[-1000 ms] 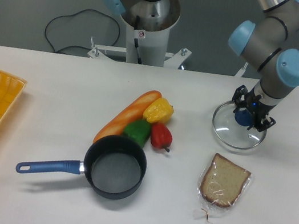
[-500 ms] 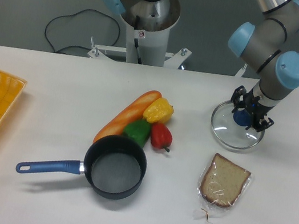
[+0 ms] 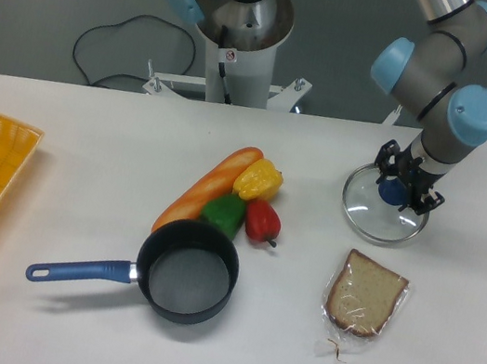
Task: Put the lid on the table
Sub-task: 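Set the glass lid flat on the table and hold it steady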
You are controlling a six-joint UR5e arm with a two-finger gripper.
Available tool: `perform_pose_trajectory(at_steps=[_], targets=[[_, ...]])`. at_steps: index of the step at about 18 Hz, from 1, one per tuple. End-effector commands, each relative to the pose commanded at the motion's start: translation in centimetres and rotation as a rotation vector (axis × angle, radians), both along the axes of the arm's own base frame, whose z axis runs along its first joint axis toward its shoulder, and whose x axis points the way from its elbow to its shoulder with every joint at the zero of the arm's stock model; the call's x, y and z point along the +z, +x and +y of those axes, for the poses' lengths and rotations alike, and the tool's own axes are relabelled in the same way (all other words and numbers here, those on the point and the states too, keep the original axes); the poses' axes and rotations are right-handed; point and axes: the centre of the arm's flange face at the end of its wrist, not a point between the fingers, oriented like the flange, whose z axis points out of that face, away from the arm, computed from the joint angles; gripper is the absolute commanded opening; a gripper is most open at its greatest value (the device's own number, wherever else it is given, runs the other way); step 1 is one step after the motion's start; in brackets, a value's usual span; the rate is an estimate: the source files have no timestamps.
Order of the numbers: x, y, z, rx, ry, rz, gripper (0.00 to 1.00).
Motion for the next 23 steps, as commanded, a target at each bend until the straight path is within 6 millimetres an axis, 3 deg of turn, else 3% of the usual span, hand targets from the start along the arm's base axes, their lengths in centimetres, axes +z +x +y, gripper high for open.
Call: perform_pose_trajectory(at_steps=[23], targets=[[-0.50,-0.04,0.10,-0.002,-0.001,-0.006,0.58]])
